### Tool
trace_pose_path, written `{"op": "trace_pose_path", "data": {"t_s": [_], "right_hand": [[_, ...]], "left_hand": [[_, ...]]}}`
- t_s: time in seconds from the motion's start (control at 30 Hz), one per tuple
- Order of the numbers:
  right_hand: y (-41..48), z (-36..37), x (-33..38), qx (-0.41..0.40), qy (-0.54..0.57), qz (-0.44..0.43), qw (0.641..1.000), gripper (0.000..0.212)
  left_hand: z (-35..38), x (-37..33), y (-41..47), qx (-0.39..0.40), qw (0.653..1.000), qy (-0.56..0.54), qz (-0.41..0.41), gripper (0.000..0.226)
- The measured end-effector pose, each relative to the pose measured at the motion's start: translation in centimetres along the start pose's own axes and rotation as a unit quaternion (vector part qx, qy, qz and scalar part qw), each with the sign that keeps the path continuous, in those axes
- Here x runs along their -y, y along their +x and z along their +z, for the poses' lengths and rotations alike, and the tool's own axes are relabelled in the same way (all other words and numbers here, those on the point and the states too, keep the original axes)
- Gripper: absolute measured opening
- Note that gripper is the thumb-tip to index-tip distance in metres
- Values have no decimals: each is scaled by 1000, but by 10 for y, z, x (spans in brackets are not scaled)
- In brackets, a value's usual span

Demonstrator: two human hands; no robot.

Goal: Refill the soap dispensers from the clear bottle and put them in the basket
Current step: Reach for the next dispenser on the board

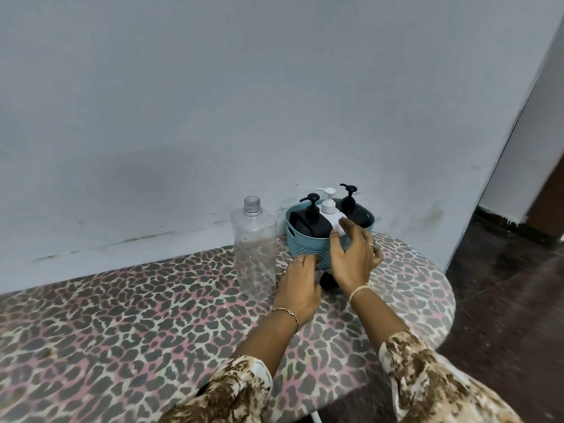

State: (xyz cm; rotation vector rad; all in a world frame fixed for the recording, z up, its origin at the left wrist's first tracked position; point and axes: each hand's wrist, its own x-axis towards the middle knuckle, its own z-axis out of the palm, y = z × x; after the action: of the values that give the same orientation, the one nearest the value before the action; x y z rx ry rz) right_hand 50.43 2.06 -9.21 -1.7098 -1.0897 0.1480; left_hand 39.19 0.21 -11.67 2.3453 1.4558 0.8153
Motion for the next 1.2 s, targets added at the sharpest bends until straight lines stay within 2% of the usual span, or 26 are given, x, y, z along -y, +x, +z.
{"op": "trace_pose_path", "data": {"t_s": [0.1, 0.2, 0.33, 0.4, 0.5, 0.63, 0.77, 0.87, 1.0, 1.07, 1.2], "right_hand": [[-21, -8, -14, -17, 53, 46, 997, 33], [-36, -13, -20, -23, 87, 63, 994, 38], [-49, -13, -23, -3, 85, 85, 993, 38], [-58, -9, -31, 24, 111, 111, 987, 40], [-69, -12, -40, 53, 164, 116, 978, 40], [-66, -18, -38, 61, 263, 116, 956, 45], [-64, -23, -27, 67, 362, 122, 922, 54], [-59, -25, -13, 55, 417, 129, 898, 55], [-52, -28, 12, 44, 370, 82, 924, 32], [-49, -30, 24, 40, 353, 58, 933, 27], [-44, -38, 48, 27, 352, 5, 935, 20]], "left_hand": [[1, 2, -4, 46, 997, 56, 25, 54], [3, 3, -5, 87, 992, 84, 22, 55], [6, 3, -5, 86, 986, 144, 25, 55], [6, 6, -3, 82, 979, 186, 25, 57], [4, 2, 1, 82, 976, 197, 32, 47], [3, -3, 5, 54, 982, 174, 42, 43], [-3, -10, 7, 1, 989, 130, 64, 51], [-15, -17, 9, -45, 992, 87, 81, 49], [-31, -32, 8, -120, 986, 35, 112, 45], [-41, -39, 7, -145, 983, -12, 107, 43], [-61, -45, 3, -168, 978, -93, 78, 59]]}}
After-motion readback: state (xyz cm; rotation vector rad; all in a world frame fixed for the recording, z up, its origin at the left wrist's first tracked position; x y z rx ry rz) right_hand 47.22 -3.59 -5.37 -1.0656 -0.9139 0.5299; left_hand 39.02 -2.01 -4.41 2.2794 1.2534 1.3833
